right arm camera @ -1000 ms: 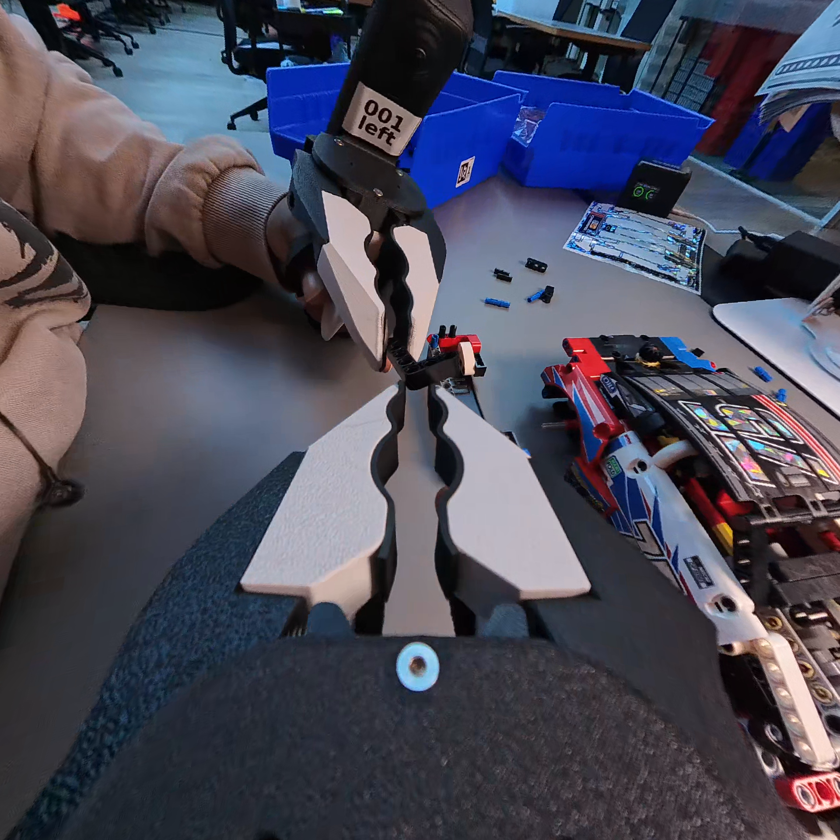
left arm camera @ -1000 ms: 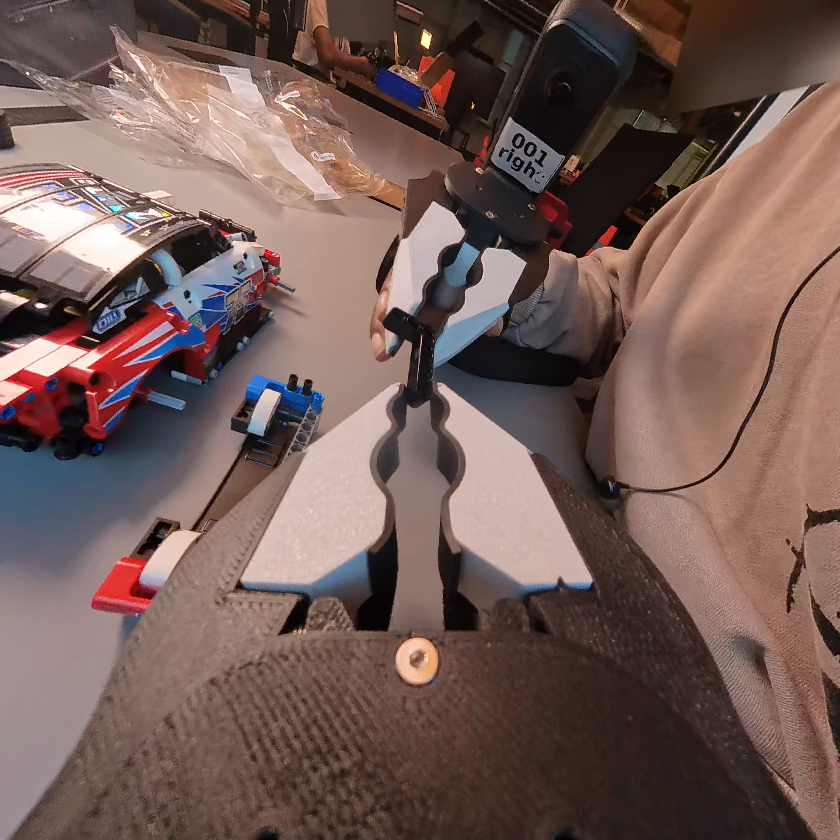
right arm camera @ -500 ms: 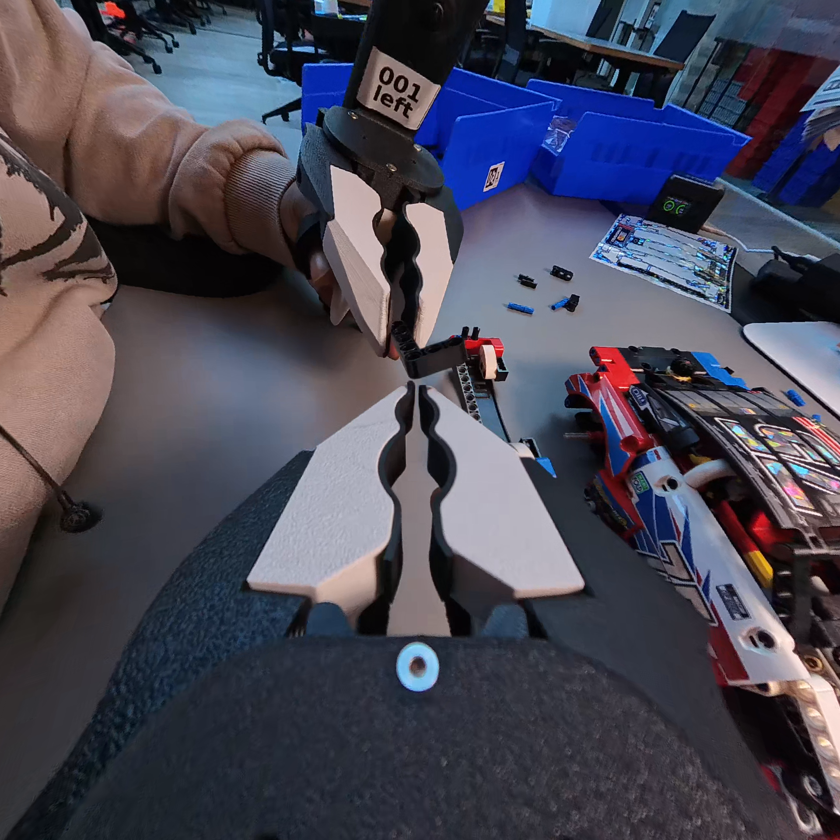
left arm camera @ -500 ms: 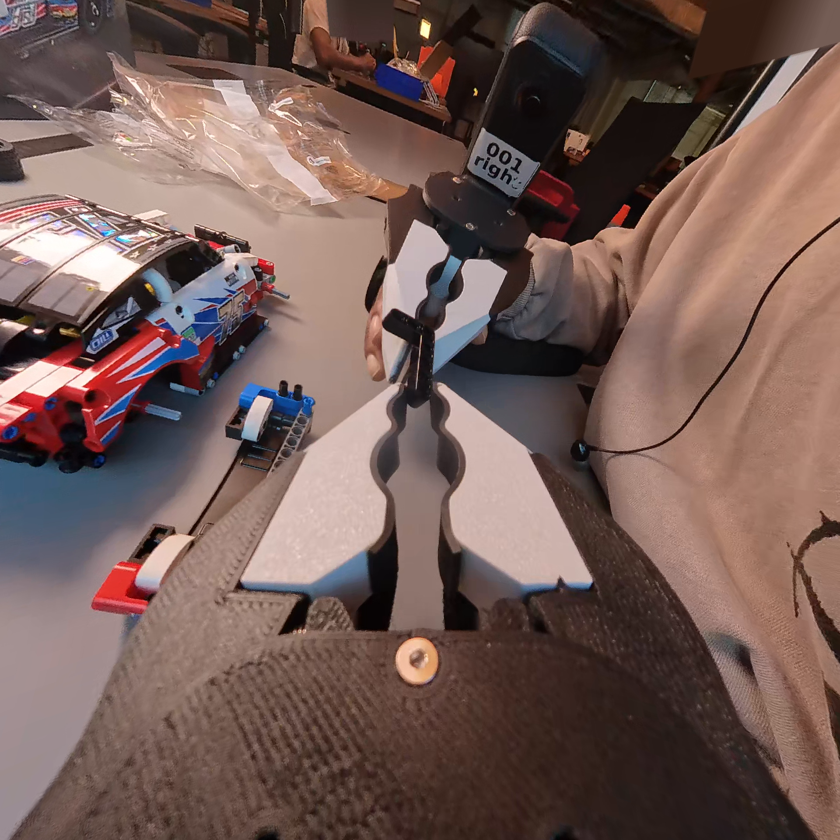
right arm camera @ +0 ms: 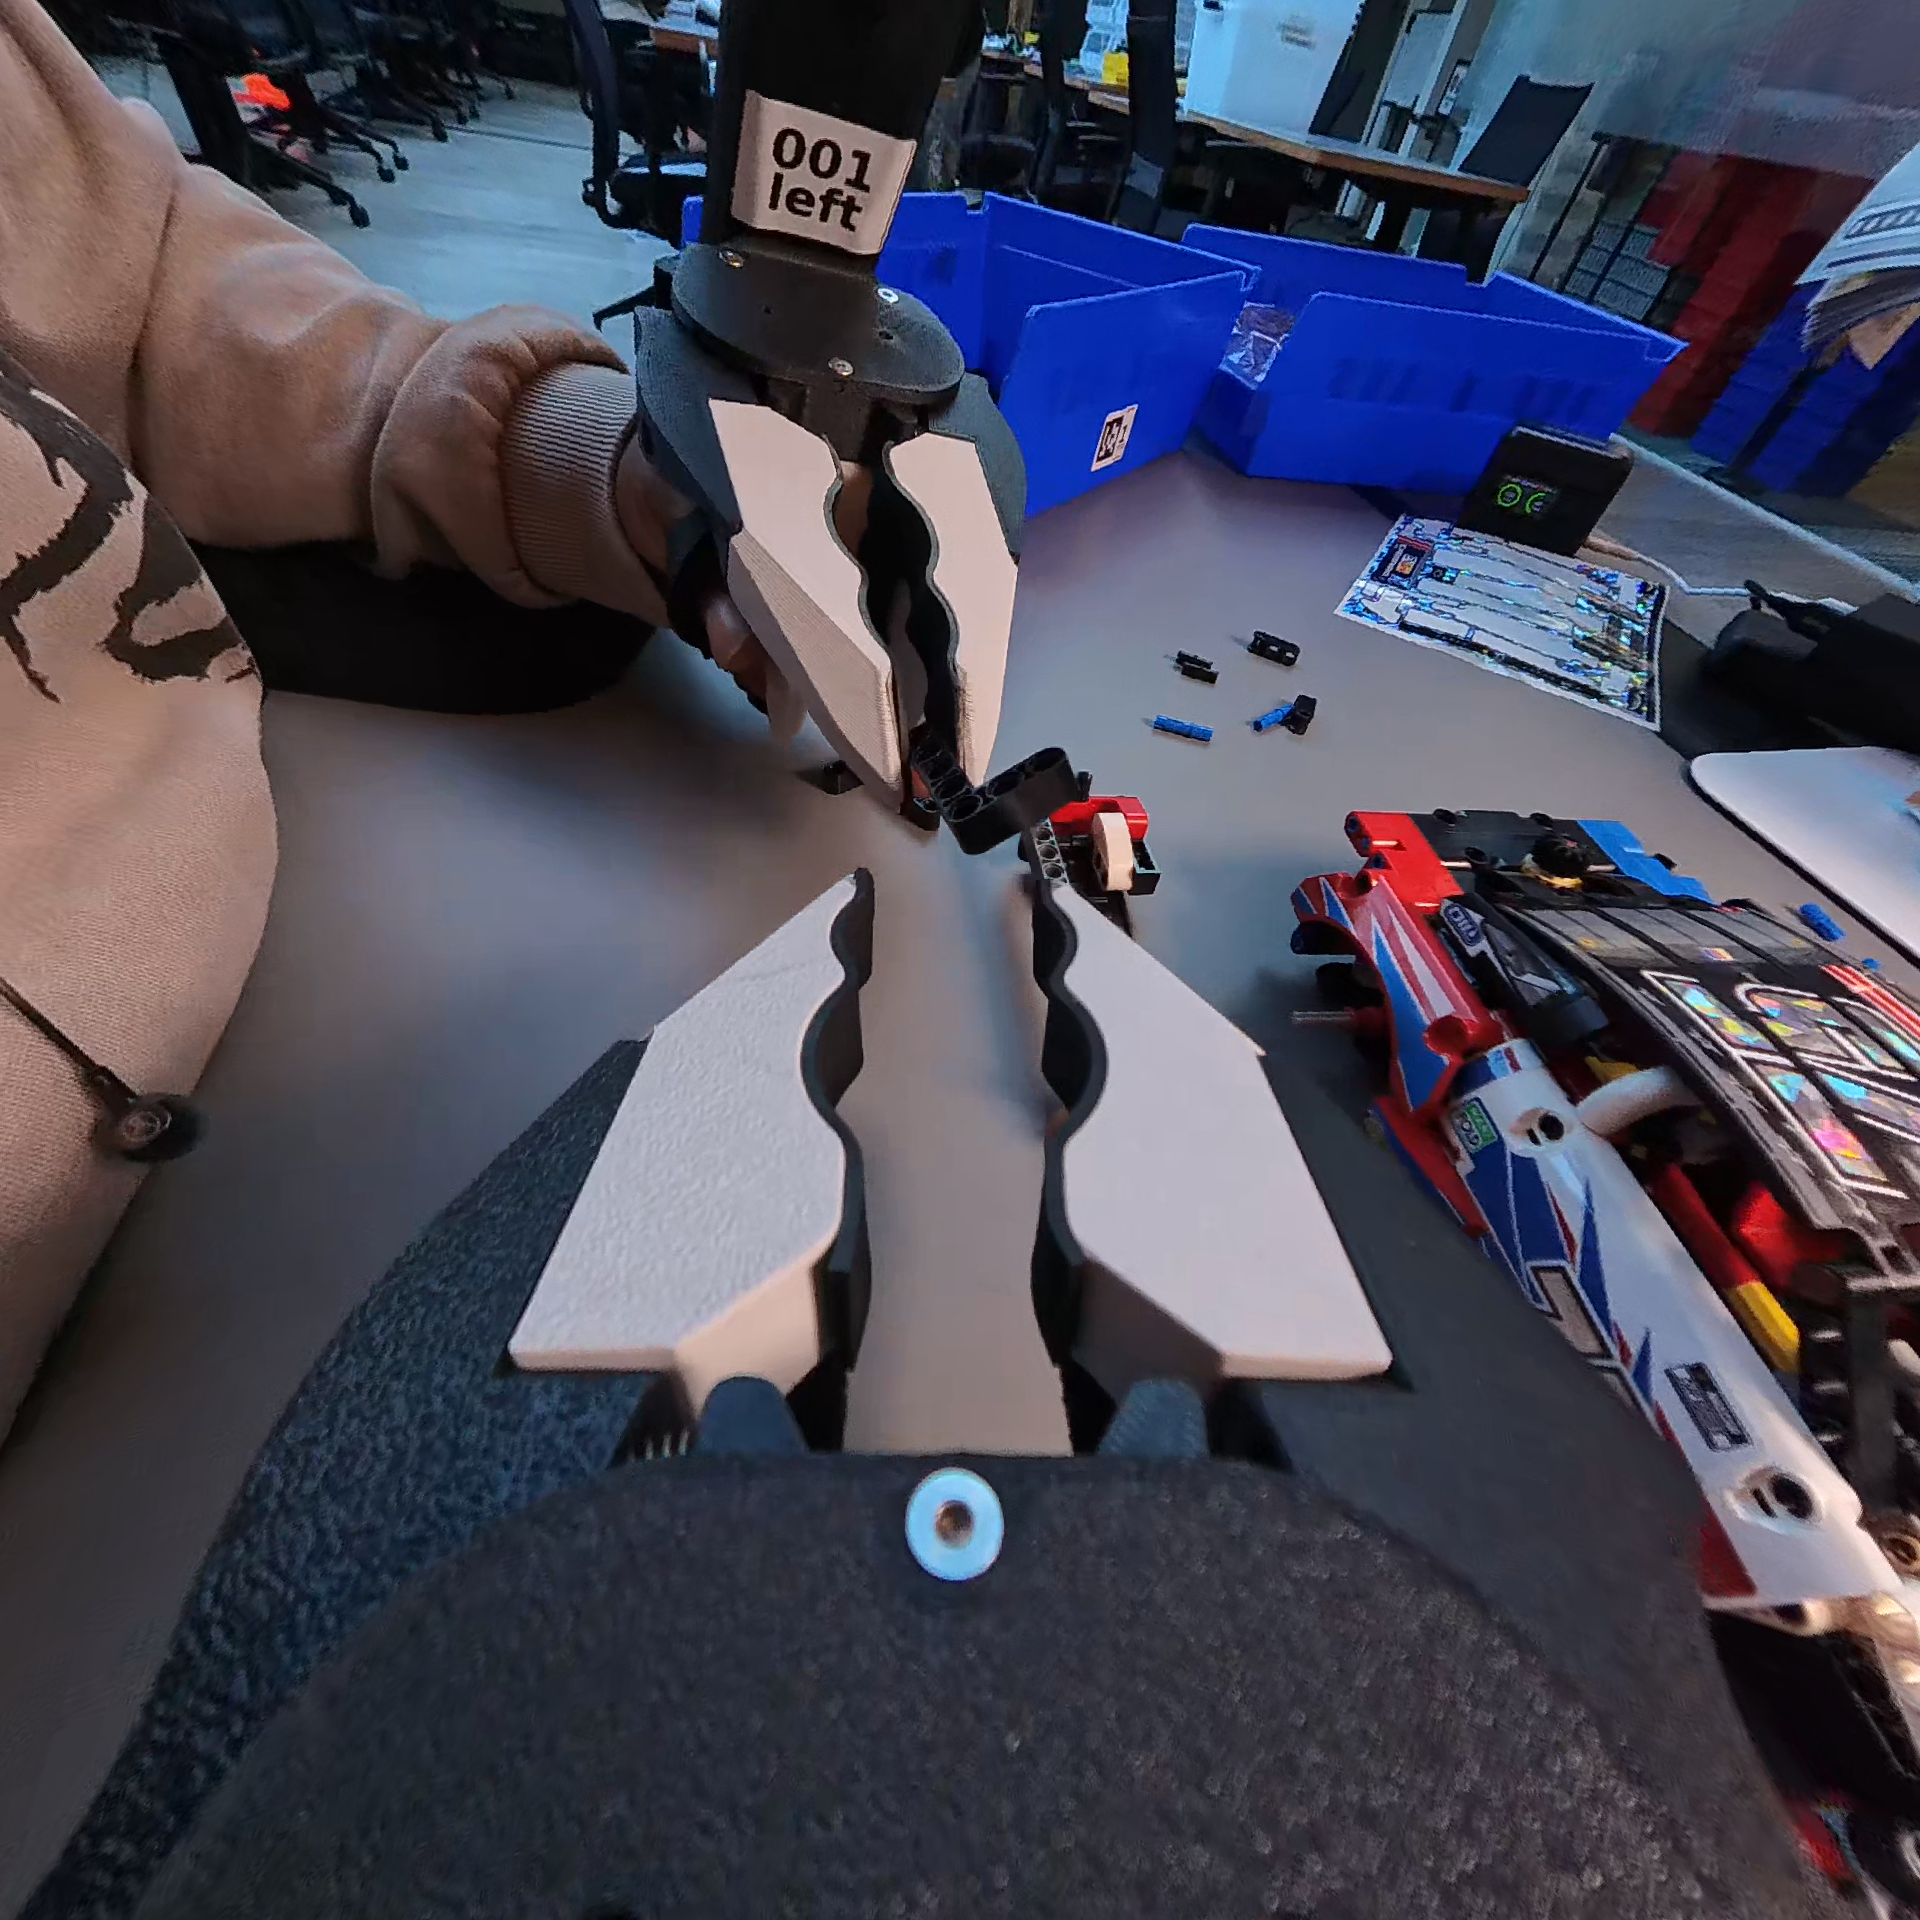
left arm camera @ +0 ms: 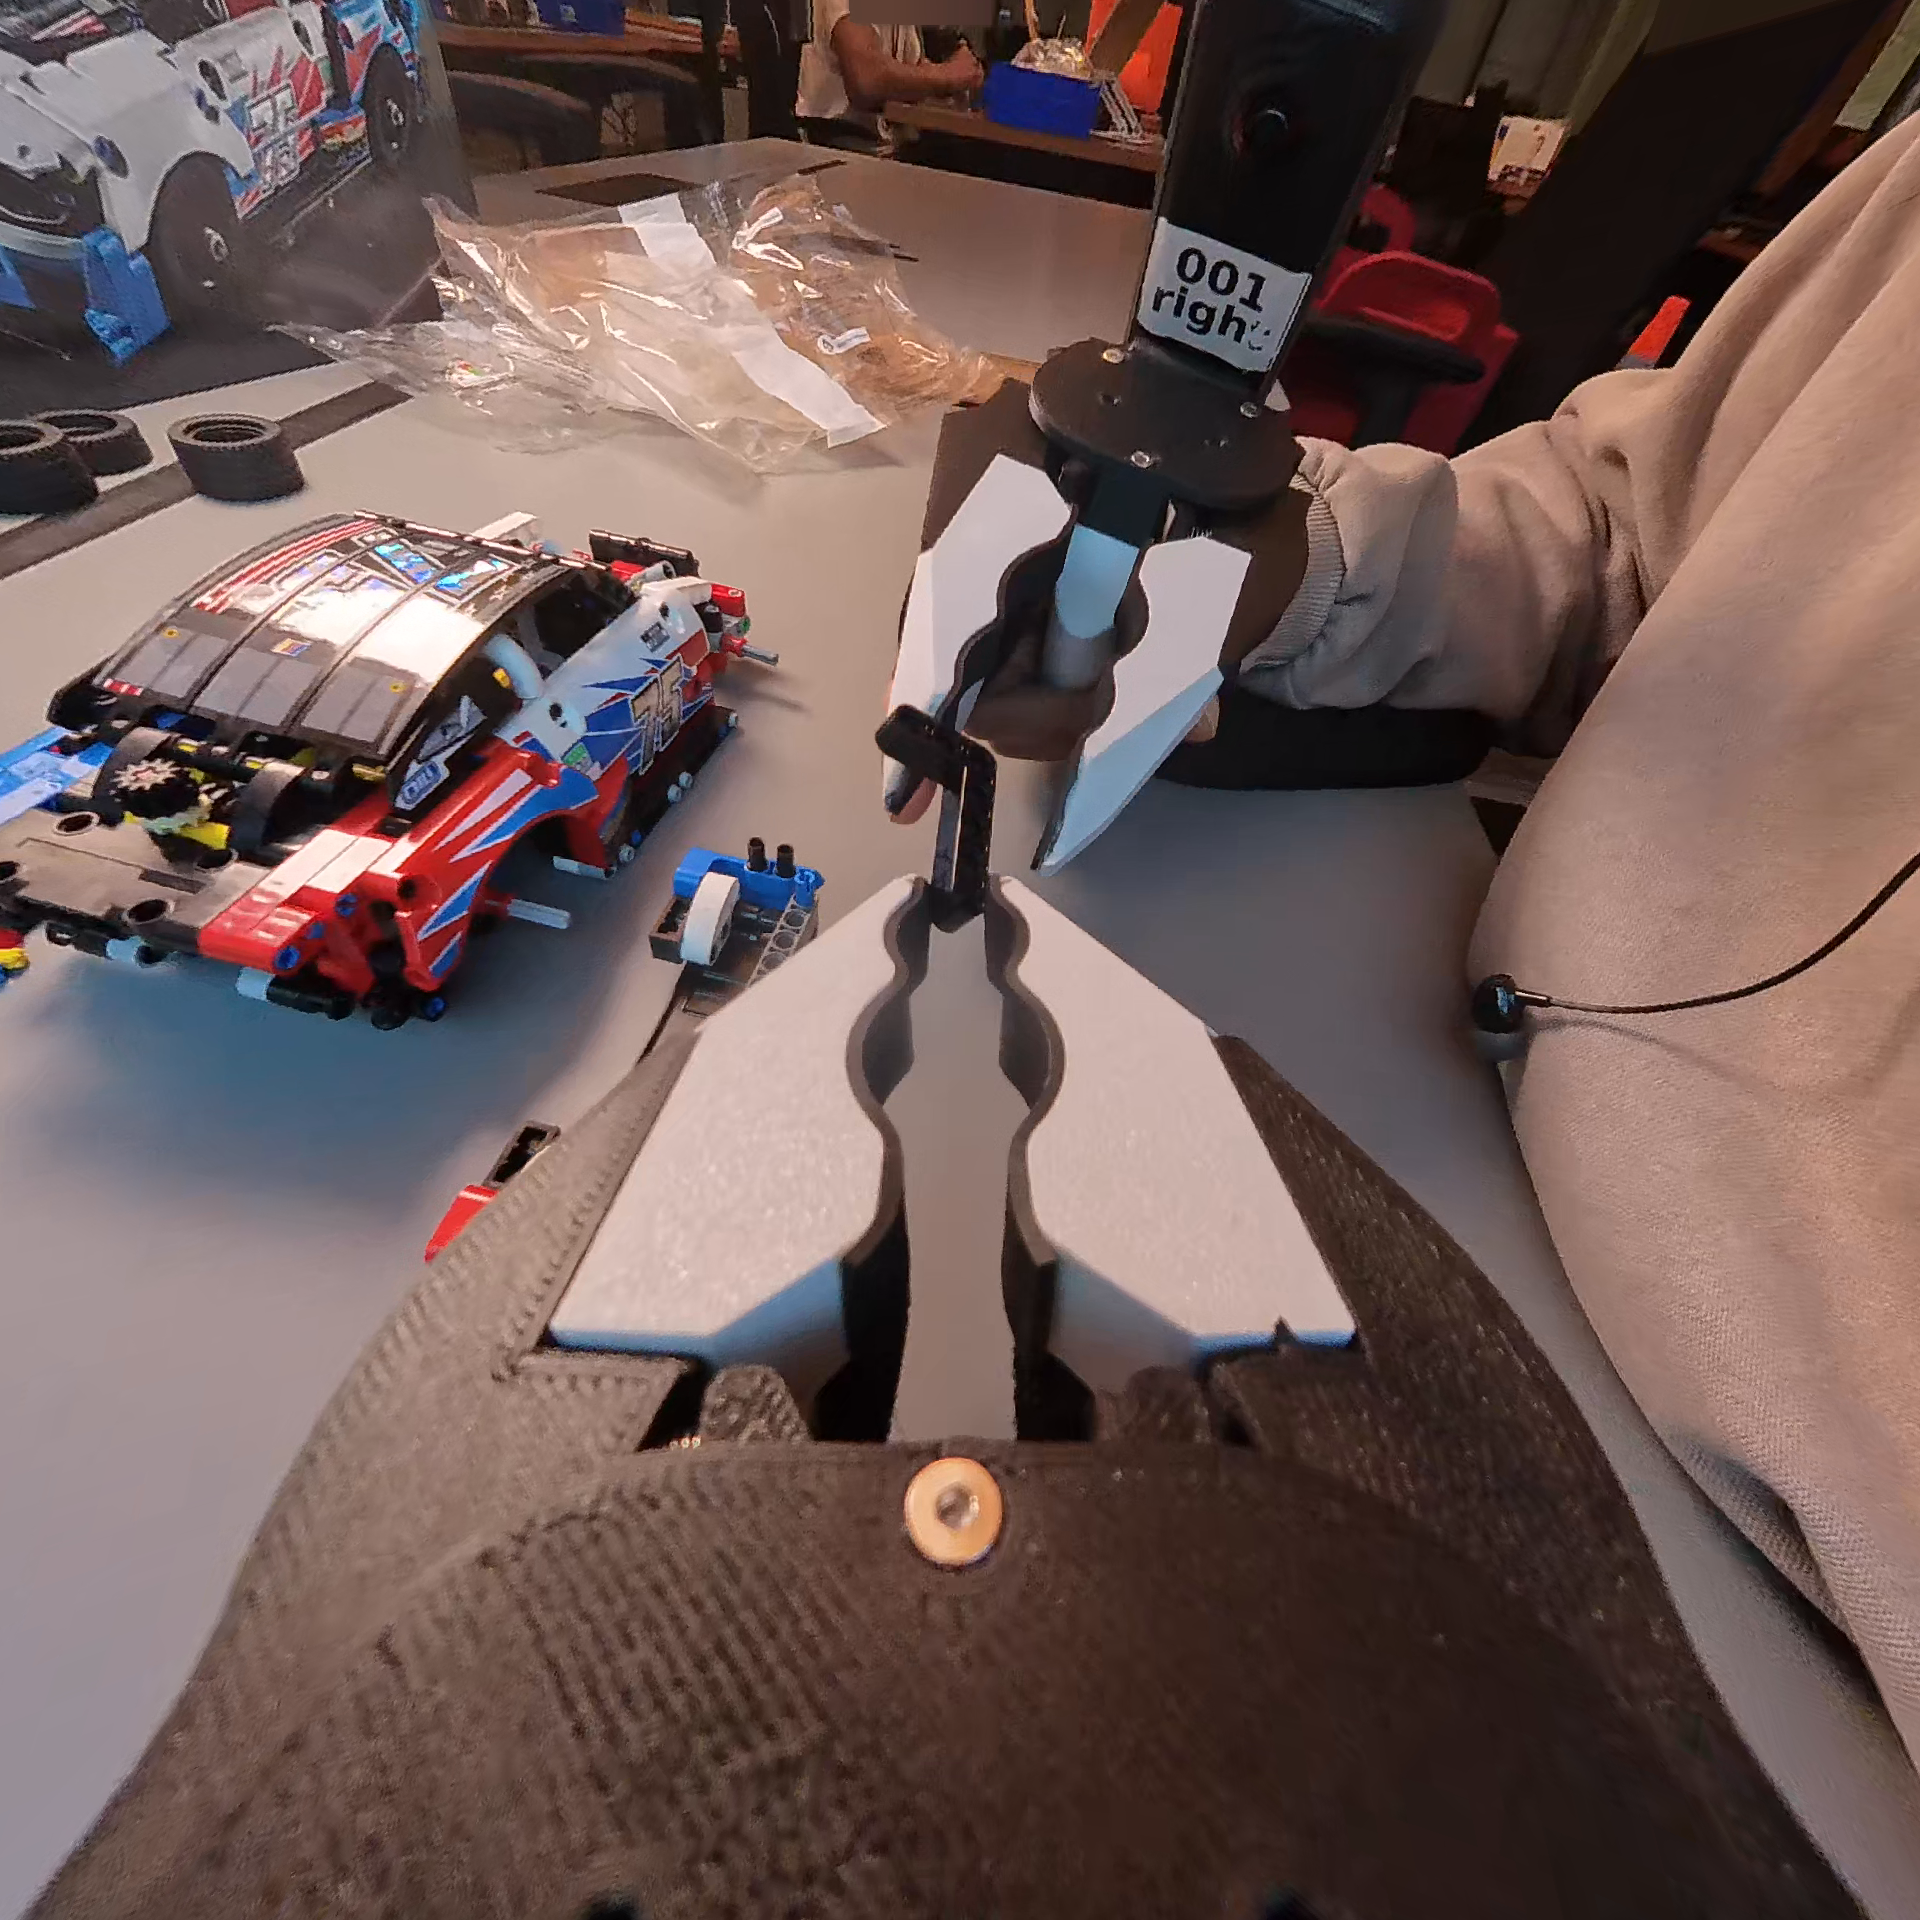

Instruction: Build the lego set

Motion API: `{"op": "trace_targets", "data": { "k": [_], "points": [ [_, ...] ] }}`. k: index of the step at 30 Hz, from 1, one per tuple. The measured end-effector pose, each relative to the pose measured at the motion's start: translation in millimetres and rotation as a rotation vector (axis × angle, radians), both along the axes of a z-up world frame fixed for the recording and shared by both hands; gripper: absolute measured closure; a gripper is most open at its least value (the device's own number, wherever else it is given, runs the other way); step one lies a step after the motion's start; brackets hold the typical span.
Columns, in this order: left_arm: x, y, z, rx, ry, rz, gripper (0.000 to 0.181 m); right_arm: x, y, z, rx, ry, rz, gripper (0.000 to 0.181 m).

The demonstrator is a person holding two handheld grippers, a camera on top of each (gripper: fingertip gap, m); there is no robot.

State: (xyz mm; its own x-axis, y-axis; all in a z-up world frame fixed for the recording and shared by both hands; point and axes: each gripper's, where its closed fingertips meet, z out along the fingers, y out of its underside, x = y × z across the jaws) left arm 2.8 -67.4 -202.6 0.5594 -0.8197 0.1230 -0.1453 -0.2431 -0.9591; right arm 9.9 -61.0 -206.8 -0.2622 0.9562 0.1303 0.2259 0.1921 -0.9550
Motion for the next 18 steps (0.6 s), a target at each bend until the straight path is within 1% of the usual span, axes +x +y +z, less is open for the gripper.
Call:
{"op": "trace_targets", "data": {
  "k": [5,10,12,15,18],
  "points": [
    [7.2,-4.8,1.2,0.011,0.005,-0.032,0.173,-4.0,-2.9,1.9,0.011,0.006,-0.002,0.151],
    [7.2,-2.1,-2.3,-0.005,0.001,-0.042,0.173,-1.8,2.2,0.7,0.023,0.004,-0.013,0.157],
    [7.3,-0.6,-2.8,-0.017,-0.010,-0.046,0.173,-1.7,4.1,0.8,0.035,0.006,-0.018,0.157],
    [7.8,-0.8,-4.7,-0.055,-0.025,-0.067,0.173,-1.0,6.2,8.2,0.057,0.047,-0.025,0.152],
    [8.6,-3.3,-8.4,-0.071,-0.005,-0.094,0.173,1.8,4.4,9.0,0.079,0.046,0.003,0.149]
  ]
}}
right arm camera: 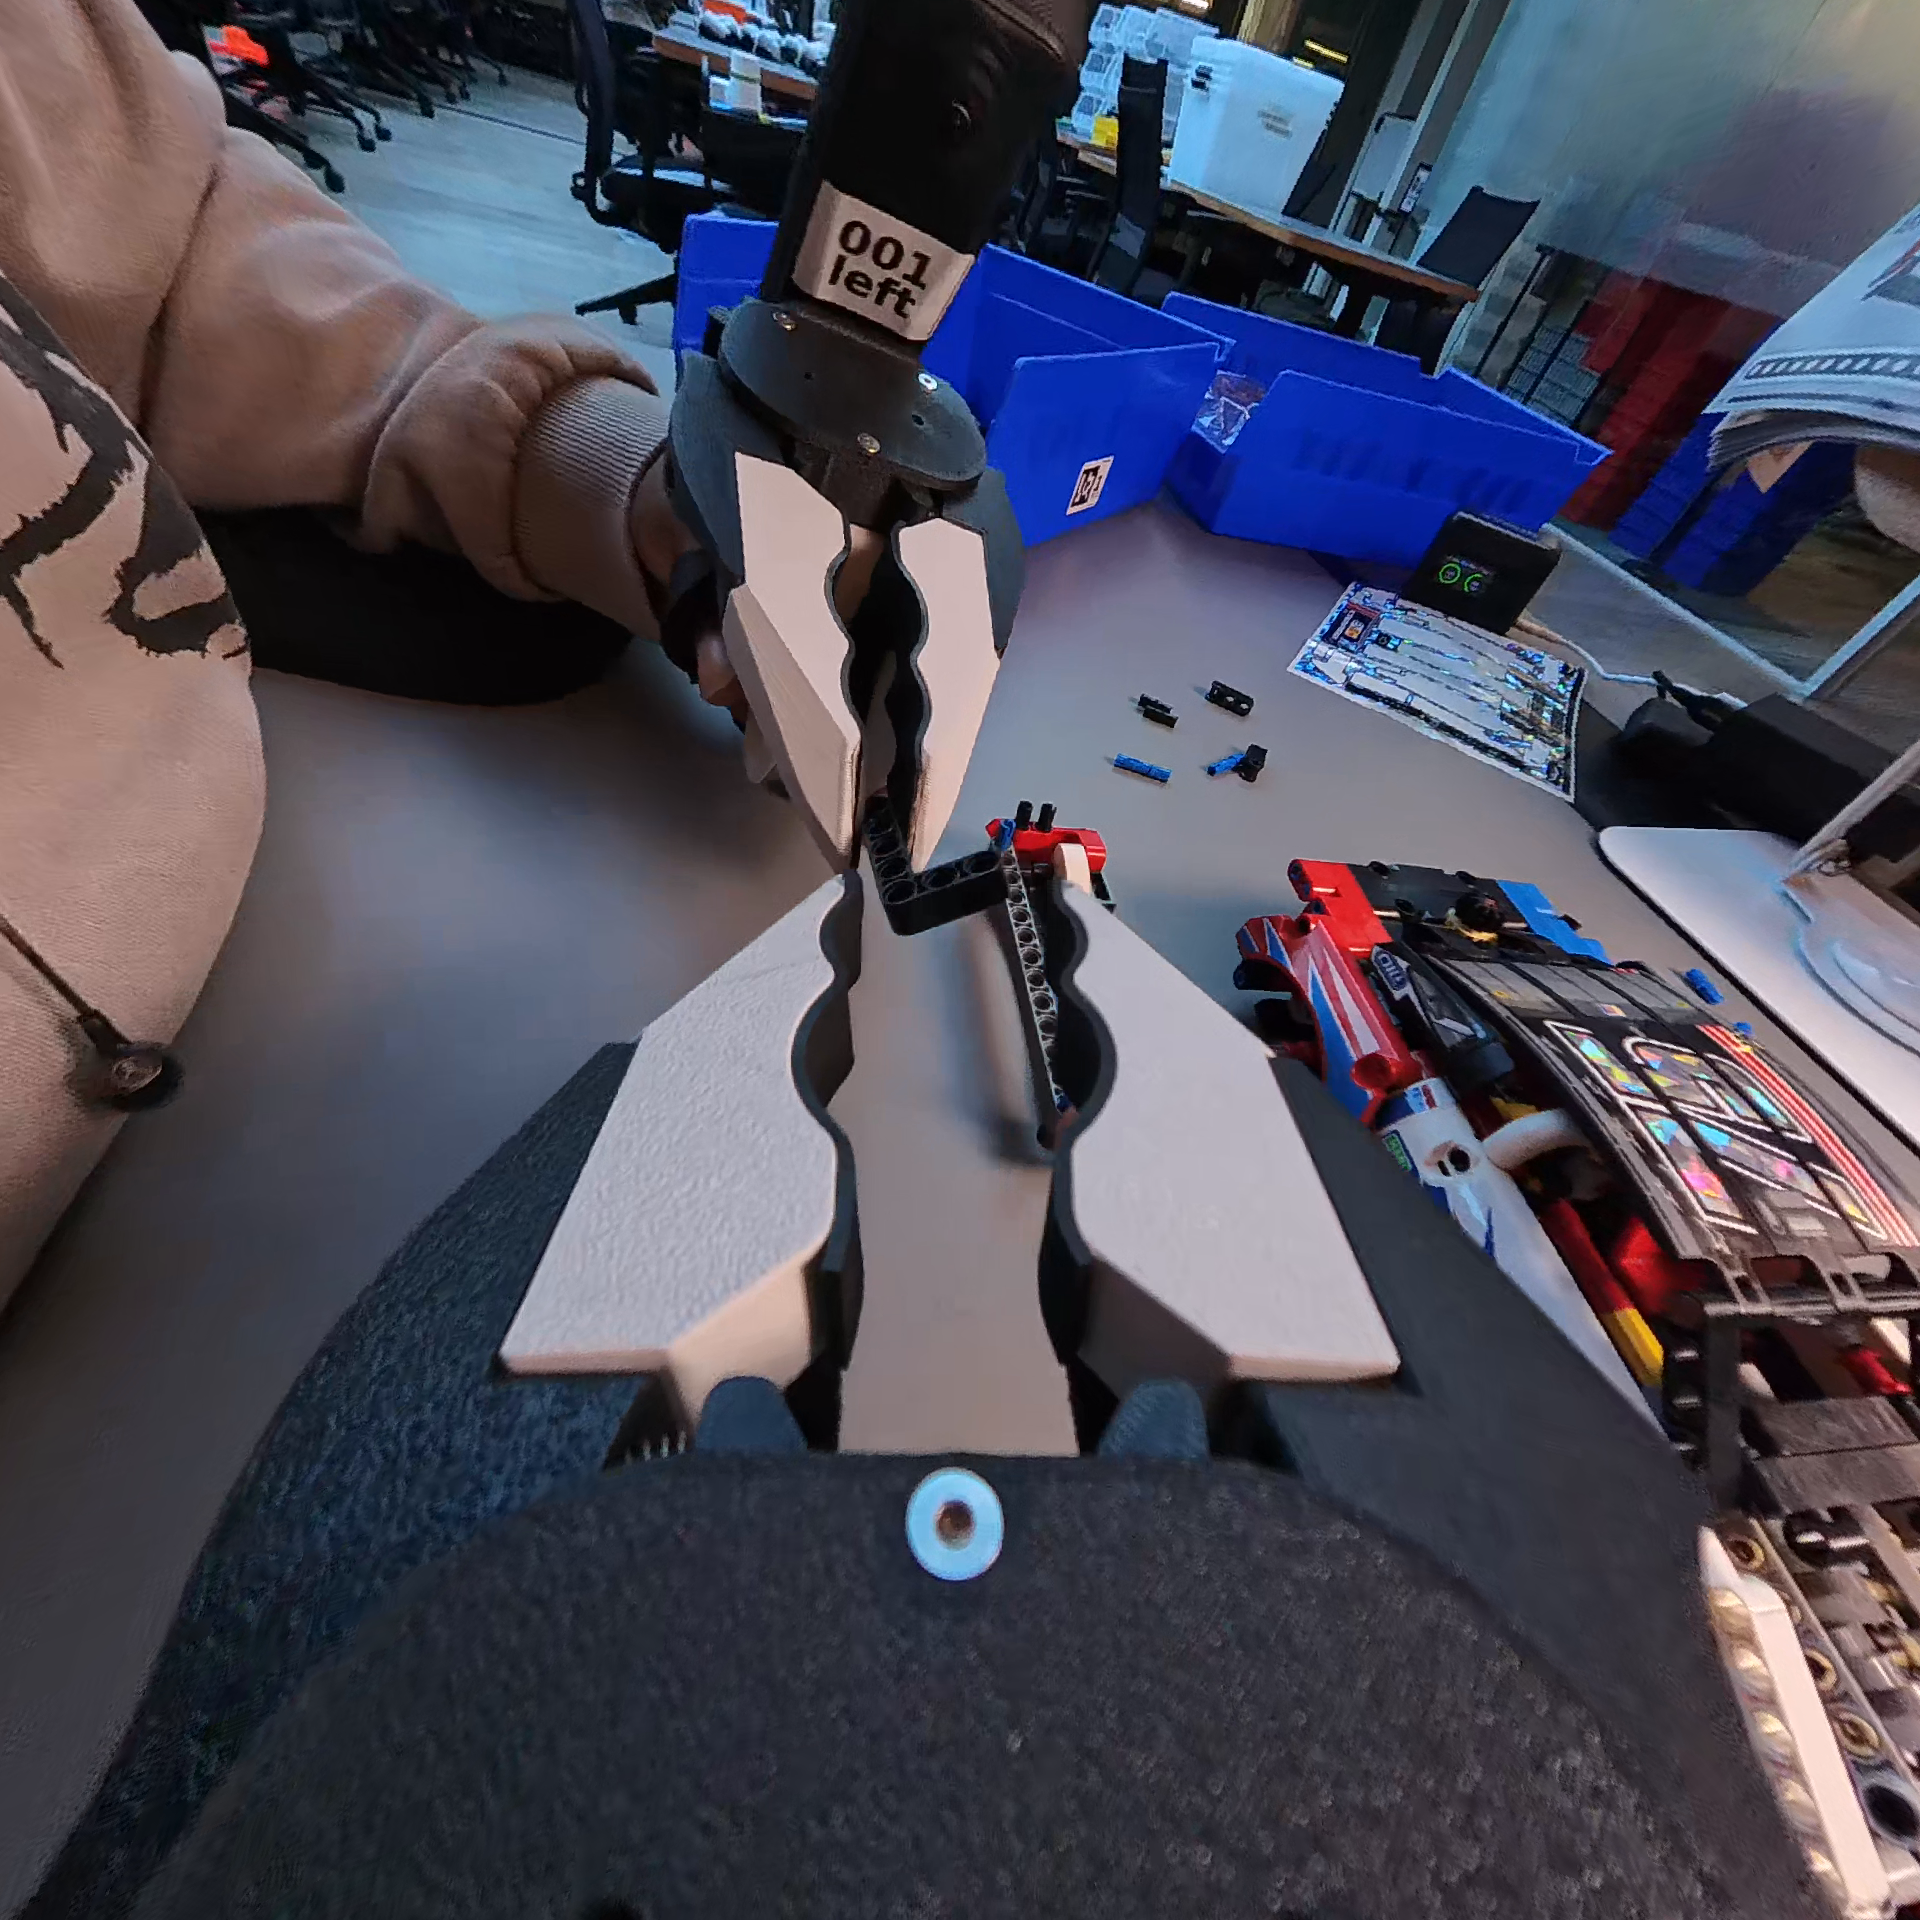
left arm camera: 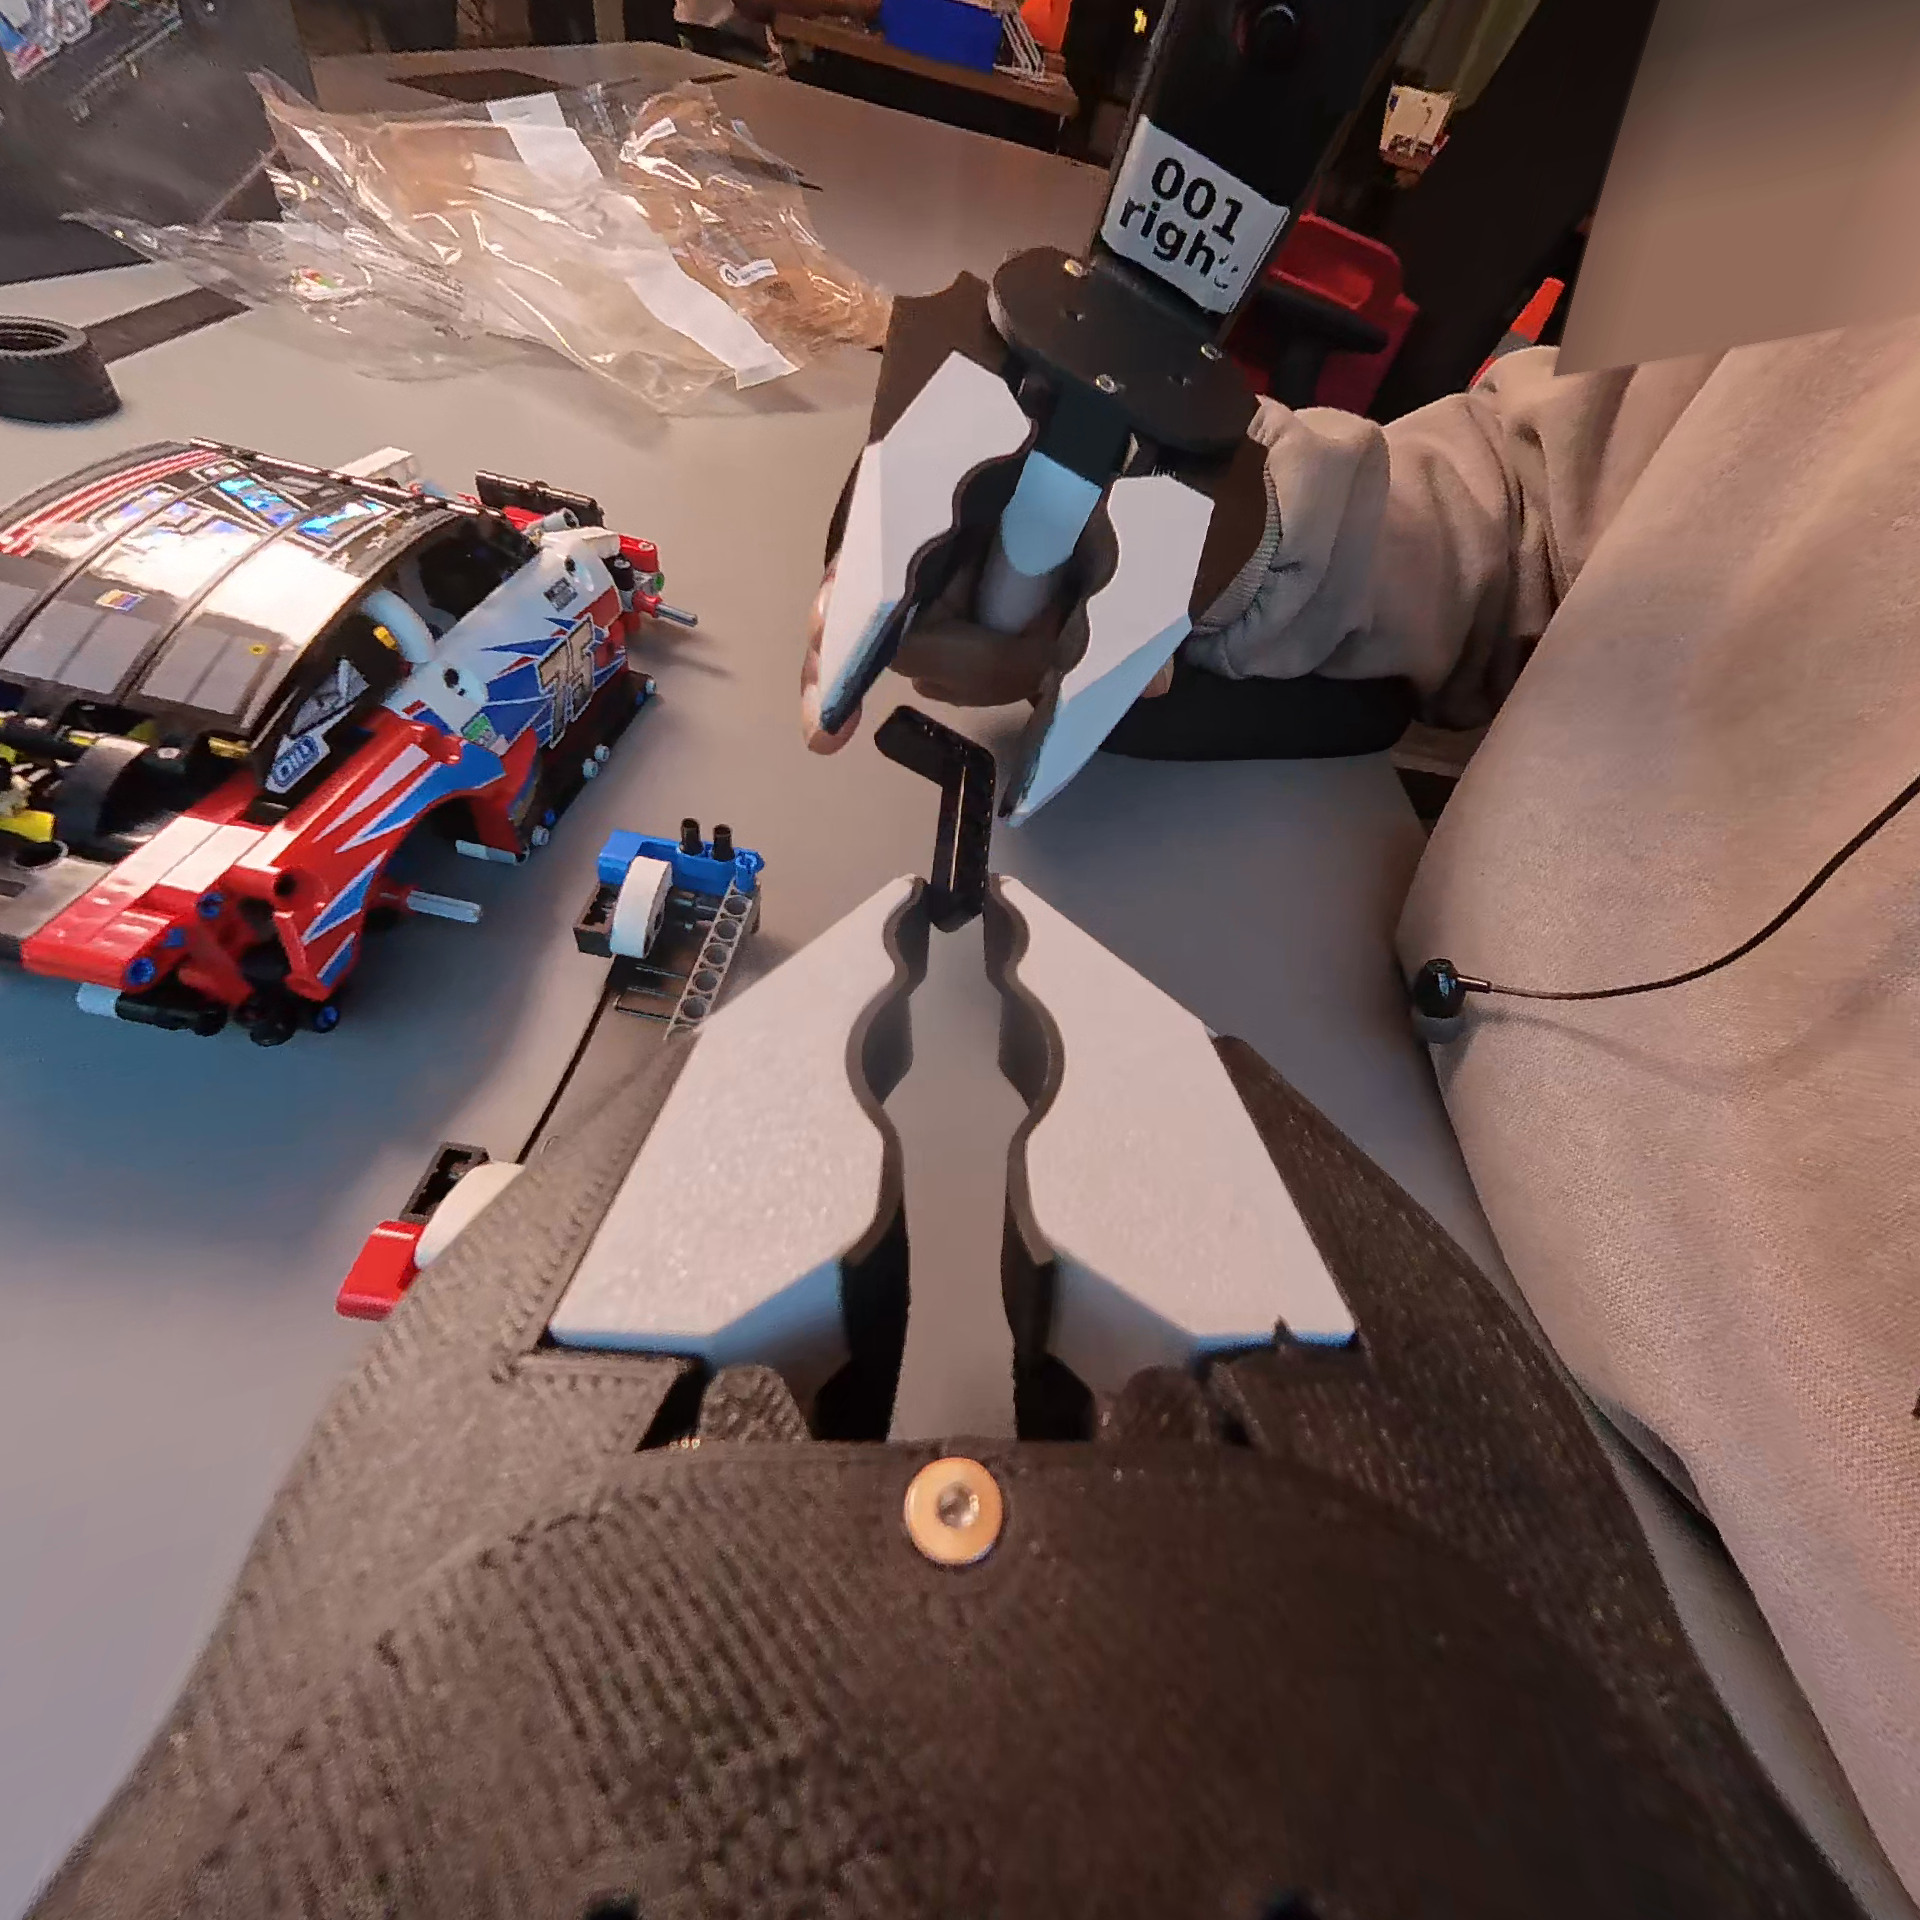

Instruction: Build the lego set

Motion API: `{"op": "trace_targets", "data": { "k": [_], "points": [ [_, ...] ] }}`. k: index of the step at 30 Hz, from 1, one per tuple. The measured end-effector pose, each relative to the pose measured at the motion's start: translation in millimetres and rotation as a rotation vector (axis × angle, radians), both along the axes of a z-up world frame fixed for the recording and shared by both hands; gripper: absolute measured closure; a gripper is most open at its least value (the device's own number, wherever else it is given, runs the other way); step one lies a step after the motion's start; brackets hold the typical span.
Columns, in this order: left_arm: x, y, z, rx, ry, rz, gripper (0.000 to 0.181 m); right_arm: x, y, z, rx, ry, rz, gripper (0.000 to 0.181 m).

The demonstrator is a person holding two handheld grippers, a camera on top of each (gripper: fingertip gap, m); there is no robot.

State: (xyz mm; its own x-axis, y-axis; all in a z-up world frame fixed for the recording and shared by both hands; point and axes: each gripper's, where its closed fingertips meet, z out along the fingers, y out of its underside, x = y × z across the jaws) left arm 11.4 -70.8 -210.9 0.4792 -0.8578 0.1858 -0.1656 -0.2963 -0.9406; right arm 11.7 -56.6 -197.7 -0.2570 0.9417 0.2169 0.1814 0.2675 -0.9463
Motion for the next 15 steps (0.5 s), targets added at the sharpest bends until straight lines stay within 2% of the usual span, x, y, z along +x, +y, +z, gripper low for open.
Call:
{"op": "trace_targets", "data": {
  "k": [2,5,8,11,15],
  "points": [
    [1.5,-1.8,-3.5,-0.016,0.022,-0.021,0.173,1.3,-4.3,-3.2,0.011,-0.017,0.029,0.159],
    [1.5,-1.0,-10.1,-0.042,0.061,-0.032,0.173,2.1,-3.2,-10.7,0.032,-0.059,0.032,0.159],
    [-4.7,11.0,-8.9,-0.006,0.106,0.023,0.173,0.0,9.4,-17.6,-0.043,-0.120,-0.031,0.159],
    [-21.1,32.2,-6.5,0.095,0.253,0.105,0.162,-1.7,28.4,-25.2,-0.132,-0.182,-0.103,0.159],
    [-22.1,43.7,-10.2,0.139,0.422,0.048,0.157,-4.9,41.1,-30.3,-0.179,-0.220,-0.140,0.159]
  ]
}}
